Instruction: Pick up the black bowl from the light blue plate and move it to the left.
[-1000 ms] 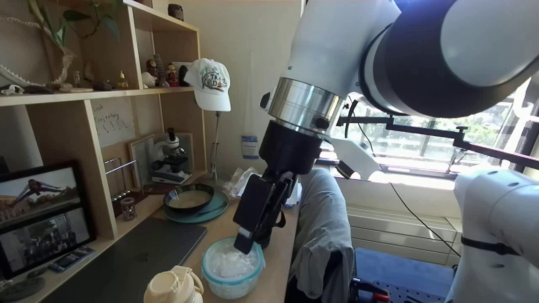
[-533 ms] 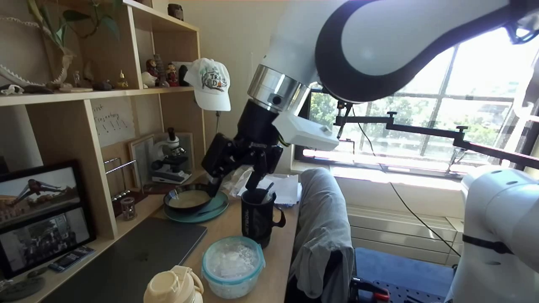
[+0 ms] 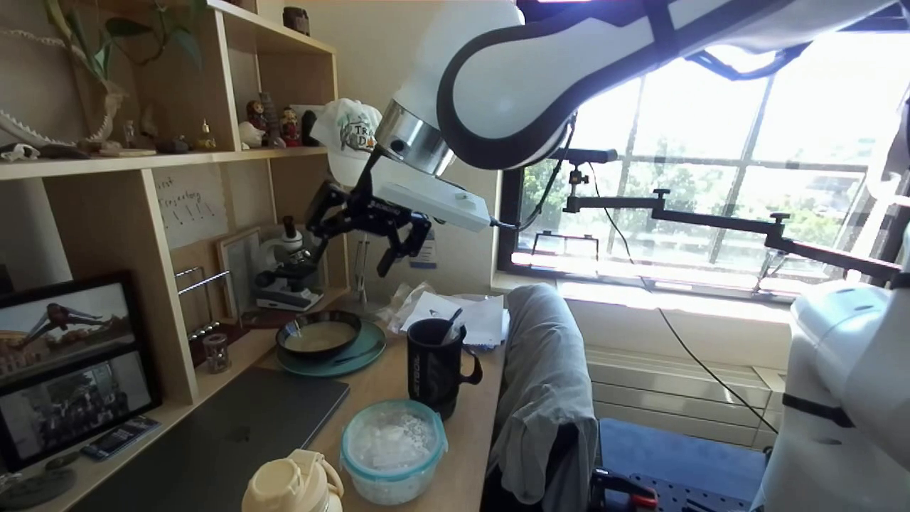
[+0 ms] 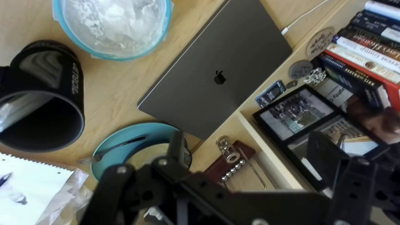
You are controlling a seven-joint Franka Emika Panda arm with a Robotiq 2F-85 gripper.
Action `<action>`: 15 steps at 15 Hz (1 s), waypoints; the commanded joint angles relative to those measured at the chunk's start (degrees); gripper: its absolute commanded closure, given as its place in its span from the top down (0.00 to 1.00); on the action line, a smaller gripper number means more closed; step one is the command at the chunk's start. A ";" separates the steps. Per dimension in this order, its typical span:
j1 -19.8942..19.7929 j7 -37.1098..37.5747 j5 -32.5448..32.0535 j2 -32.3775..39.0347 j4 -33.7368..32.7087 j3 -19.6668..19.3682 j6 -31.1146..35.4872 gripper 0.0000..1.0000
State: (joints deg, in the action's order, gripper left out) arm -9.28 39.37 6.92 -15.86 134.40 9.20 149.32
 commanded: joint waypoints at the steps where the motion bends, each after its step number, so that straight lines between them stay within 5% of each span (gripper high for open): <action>1: 1.73 5.18 -3.90 0.32 -2.94 0.50 -3.21 1.00; 2: 1.96 2.49 -2.71 1.73 -2.01 -1.64 -0.36 1.00; 8: 2.54 4.68 -4.72 2.28 -2.96 -0.63 -0.10 1.00; 15: 0.93 6.27 -6.40 15.44 -12.85 -6.99 5.22 1.00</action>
State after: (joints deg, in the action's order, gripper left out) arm -7.62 43.02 2.49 -7.35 127.94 4.41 152.89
